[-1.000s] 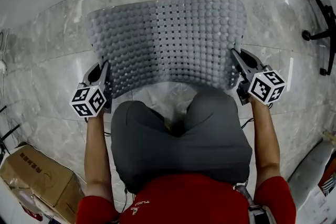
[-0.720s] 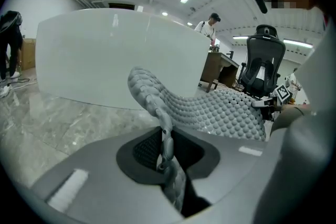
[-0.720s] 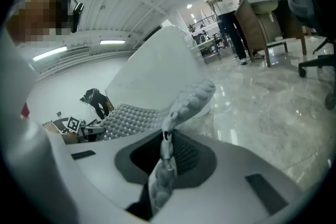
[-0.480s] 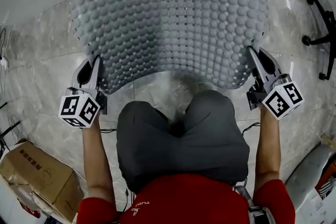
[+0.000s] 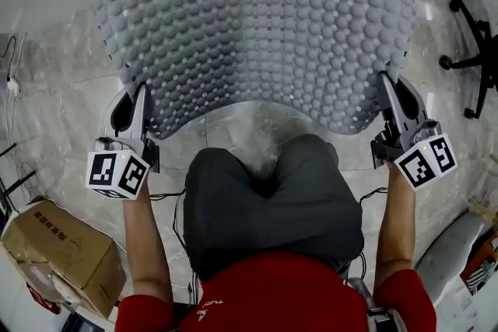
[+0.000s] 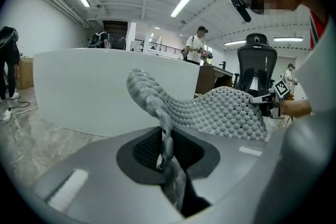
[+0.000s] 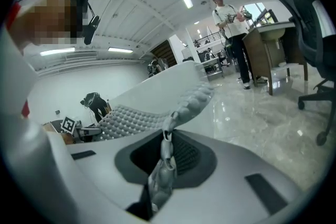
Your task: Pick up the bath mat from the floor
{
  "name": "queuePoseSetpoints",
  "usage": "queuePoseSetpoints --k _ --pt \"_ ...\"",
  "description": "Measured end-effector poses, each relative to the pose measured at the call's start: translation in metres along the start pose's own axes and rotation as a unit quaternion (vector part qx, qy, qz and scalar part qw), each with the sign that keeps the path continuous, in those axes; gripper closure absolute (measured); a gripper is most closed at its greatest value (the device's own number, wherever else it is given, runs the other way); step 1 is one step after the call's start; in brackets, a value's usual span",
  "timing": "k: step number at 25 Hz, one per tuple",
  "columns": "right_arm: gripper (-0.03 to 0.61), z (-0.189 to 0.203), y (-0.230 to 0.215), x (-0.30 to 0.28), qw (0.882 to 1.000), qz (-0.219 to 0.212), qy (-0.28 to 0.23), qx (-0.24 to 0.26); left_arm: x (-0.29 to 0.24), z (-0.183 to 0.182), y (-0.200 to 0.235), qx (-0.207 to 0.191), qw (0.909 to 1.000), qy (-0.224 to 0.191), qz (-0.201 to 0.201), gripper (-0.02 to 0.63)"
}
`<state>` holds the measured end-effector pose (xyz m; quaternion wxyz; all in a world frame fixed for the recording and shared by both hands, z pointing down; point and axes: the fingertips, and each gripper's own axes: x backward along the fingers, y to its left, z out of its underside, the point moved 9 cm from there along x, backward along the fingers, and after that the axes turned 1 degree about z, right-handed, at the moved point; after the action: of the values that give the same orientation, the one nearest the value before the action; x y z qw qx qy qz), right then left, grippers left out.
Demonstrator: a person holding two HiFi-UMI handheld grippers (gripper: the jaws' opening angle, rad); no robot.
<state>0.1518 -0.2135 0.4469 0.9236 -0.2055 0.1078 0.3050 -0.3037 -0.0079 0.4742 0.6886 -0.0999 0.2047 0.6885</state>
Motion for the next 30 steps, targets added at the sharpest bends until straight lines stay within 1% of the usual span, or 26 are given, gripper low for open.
queuePoseSetpoints --k 3,6,13,15,16,17,18,19,22,23,24,26,27,28,30 --pt "0.537 -0.023 0.011 0.009 1.0 0.002 -0.002 0.01 0.013 -0.02 -0.004 -0.003 1.0 -0.003 -0.003 0.56" --pt "0.537 -0.048 0.023 0.017 1.0 0.002 -0.006 0.009 0.027 -0.04 -0.006 0.001 1.0 -0.008 -0.002 0.56" --pt "0.538 -0.121 0.058 0.046 1.0 0.004 -0.02 0.004 0.071 -0.115 -0.02 0.003 0.9998 -0.018 -0.004 0.561" --pt "0.538 -0.132 0.058 0.05 1.0 0.003 -0.024 0.007 0.072 -0.124 -0.025 0.003 0.9998 -0.021 -0.007 0.561" --pt "0.538 -0.13 0.052 0.047 1.0 0.003 -0.026 0.008 0.066 -0.12 -0.027 0.004 0.9997 -0.021 -0.009 0.561" --pt "0.538 -0.12 0.043 0.042 1.0 0.003 -0.028 0.008 0.056 -0.111 -0.028 0.005 0.9997 -0.021 -0.01 0.561" --pt "0.538 -0.102 0.032 0.035 1.0 0.003 -0.027 0.002 0.045 -0.096 -0.028 0.003 0.9998 -0.017 -0.01 0.561" --pt "0.538 -0.075 0.023 0.028 1.0 0.003 -0.022 -0.014 0.037 -0.078 -0.025 -0.001 0.9999 -0.003 -0.012 0.561" --pt "0.538 0.03 0.004 0.004 0.995 0.0 0.011 -0.095 0.024 -0.018 -0.013 -0.013 0.9969 0.074 -0.026 0.561" --pt "0.538 0.06 -0.005 -0.003 0.993 0.0 0.025 -0.116 0.017 0.003 -0.01 -0.01 0.9949 0.096 -0.028 0.561" --pt "0.538 0.082 -0.017 -0.011 0.991 0.0 0.037 -0.126 0.005 0.027 -0.009 -0.001 0.9936 0.109 -0.028 0.561" --pt "0.538 0.109 -0.043 -0.029 0.991 0.003 0.052 -0.125 -0.025 0.068 -0.005 0.018 0.993 0.114 -0.025 0.561" --pt "0.538 0.116 -0.051 -0.038 0.991 0.003 0.055 -0.122 -0.037 0.082 -0.001 0.024 0.993 0.113 -0.023 0.561" --pt "0.538 0.12 -0.055 -0.045 0.991 0.004 0.056 -0.119 -0.045 0.09 0.003 0.027 0.993 0.112 -0.022 0.561" --pt "0.538 0.119 -0.055 -0.054 0.992 0.004 0.055 -0.116 -0.052 0.094 0.01 0.031 0.9932 0.111 -0.021 0.561"
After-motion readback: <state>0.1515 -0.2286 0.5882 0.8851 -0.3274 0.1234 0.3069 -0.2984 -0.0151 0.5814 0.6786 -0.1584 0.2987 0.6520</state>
